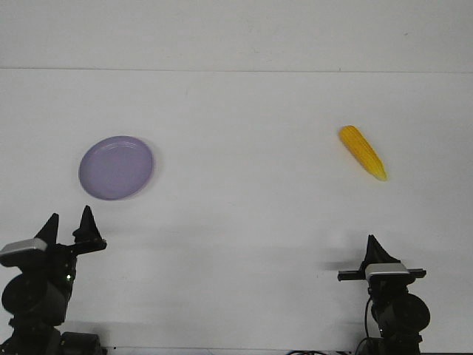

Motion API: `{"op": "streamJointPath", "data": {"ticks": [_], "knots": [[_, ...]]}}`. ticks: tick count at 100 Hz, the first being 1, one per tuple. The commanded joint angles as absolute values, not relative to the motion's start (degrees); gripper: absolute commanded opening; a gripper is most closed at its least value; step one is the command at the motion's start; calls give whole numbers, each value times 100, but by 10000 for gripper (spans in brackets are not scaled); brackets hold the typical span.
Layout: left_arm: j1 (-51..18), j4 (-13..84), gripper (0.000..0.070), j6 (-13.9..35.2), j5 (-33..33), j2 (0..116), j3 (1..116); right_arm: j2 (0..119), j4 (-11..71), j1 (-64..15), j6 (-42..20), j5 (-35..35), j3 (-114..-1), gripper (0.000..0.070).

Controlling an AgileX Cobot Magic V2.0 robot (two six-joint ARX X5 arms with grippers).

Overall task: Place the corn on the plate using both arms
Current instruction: 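Reach the left gripper to the plate's near rim and grip it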

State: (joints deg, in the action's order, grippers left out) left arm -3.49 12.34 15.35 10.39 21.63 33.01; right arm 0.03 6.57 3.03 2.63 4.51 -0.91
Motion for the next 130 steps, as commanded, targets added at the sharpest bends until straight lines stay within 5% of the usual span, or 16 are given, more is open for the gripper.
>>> {"op": "streamJointPath", "data": {"ticks": [1, 18, 42, 78, 89, 100, 118, 130], "knots": [[-276, 1479, 499, 1160, 1116, 2842, 3656, 5, 602, 309, 255, 454, -73, 12], [364, 1763, 501, 808, 969, 4751, 4353, 5, 602, 309, 252, 454, -73, 12], [1575, 1474, 497, 869, -471, 7426, 5280, 5, 600, 309, 252, 454, -73, 12], [1804, 921, 482, 888, -764, 9618, 6217, 5, 602, 309, 255, 454, -73, 12], [1800, 707, 377, 934, -788, 9876, 6230, 5, 600, 309, 252, 454, -73, 12], [1798, 580, 351, 998, -812, 9957, 6230, 5, 602, 309, 255, 454, -73, 12], [1791, 504, 2, 1015, -873, 9957, 6230, 5, 600, 309, 255, 454, -73, 12], [1793, 475, 5, 1028, -917, 9955, 6233, 5, 602, 309, 255, 454, -73, 12]]}}
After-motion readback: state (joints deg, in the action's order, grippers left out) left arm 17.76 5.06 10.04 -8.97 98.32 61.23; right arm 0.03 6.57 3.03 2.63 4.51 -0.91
